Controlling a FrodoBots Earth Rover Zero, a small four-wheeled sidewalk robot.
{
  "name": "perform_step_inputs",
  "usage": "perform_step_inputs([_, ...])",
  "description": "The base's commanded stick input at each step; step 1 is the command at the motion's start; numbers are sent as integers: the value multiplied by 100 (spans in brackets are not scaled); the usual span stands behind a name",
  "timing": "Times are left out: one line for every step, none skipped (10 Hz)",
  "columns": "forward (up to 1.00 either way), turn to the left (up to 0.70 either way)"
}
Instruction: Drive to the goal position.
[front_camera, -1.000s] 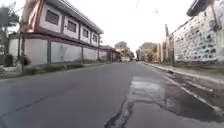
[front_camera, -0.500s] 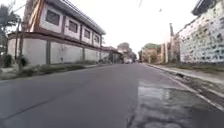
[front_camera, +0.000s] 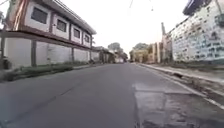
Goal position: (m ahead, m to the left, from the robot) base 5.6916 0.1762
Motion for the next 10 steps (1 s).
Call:
perform_step_inputs([100,-36])
perform_step_inputs([100,-36])
perform_step_inputs([100,4])
perform_step_inputs([100,4])
perform_step_inputs([100,4])
perform_step_inputs([100,4])
perform_step_inputs([100,4])
perform_step_inputs([100,4])
perform_step_inputs([100,4])
perform_step_inputs([100,4])
